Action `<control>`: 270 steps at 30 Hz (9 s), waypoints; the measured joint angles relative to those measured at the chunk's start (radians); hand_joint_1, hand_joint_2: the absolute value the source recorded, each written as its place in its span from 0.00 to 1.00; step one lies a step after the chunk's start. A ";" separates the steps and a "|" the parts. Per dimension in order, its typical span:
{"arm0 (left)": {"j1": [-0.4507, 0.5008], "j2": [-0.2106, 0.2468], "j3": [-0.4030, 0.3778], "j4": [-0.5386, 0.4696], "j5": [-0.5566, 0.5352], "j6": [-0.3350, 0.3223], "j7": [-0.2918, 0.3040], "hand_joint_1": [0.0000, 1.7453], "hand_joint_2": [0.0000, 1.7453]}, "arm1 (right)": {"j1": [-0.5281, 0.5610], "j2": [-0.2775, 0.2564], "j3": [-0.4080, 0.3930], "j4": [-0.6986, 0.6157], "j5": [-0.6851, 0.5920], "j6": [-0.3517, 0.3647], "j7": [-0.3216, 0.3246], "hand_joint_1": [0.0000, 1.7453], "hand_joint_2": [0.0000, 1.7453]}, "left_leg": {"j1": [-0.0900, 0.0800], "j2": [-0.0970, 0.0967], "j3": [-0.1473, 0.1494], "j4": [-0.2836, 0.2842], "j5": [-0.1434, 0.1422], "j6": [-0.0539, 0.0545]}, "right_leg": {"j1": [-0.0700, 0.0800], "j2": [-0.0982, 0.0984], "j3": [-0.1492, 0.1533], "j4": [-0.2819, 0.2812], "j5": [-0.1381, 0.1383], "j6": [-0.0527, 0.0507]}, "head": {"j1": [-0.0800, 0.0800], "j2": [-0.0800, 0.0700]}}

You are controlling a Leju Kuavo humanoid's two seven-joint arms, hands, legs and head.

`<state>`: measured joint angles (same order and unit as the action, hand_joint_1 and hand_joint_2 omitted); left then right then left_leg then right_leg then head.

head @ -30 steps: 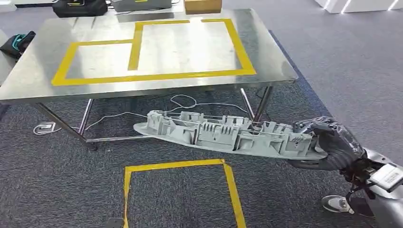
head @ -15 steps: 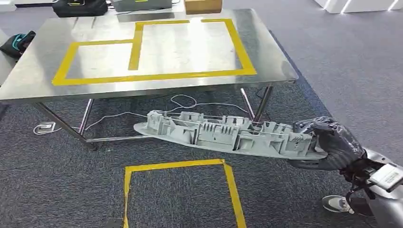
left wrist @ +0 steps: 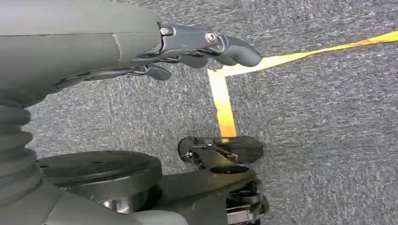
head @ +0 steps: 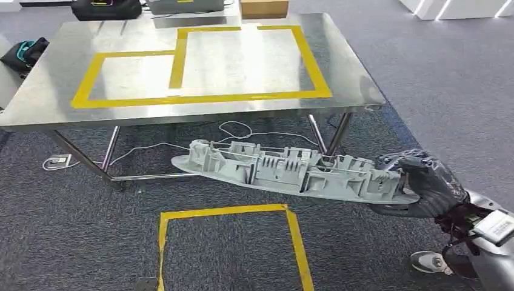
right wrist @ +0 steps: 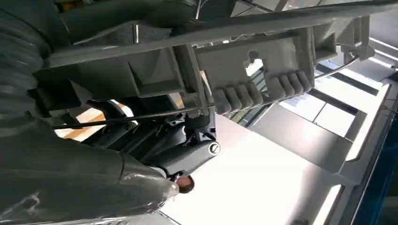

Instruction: Take the parts from the cabinet and place them on the table.

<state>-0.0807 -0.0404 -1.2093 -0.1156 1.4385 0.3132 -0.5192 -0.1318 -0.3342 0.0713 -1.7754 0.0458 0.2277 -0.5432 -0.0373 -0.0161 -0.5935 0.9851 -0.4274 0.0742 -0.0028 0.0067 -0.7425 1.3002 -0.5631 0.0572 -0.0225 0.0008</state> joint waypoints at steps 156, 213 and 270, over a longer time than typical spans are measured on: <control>-0.018 0.043 -0.205 0.000 0.048 -0.029 -0.040 0.00 1.00 | -0.721 0.298 0.540 1.336 0.938 -0.406 0.038 1.00 1.00 | 0.019 0.002 0.080 -0.004 -0.064 -0.062 | -0.010 0.005 0.099 -0.274 0.166 -0.010 | -0.007 0.000; -0.013 0.039 -0.270 0.000 0.110 0.006 -0.041 0.00 0.00 | -0.490 0.205 0.412 0.902 0.647 -0.695 -0.002 0.00 0.00 | 0.019 0.002 0.079 -0.004 -0.065 -0.062 | -0.010 0.005 0.099 -0.276 0.166 -0.009 | -0.007 0.000; -0.006 0.016 -0.153 0.001 0.130 0.024 0.039 0.00 0.00 | 0.067 0.211 0.118 0.083 0.416 -0.751 -0.132 0.00 0.00 | 0.026 0.009 0.109 -0.022 -0.071 -0.055 | -0.014 0.001 0.066 -0.291 0.224 0.005 | 0.000 0.000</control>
<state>-0.0865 -0.0244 -1.3626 -0.1148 1.5686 0.3369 -0.4803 -0.0649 -0.1232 0.1896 -1.6922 0.4619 -0.5237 -0.6748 -0.0116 -0.0069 -0.4848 0.9629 -0.4979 0.0192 -0.0165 0.0073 -0.6760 1.0089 -0.3394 0.0622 -0.0229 0.0011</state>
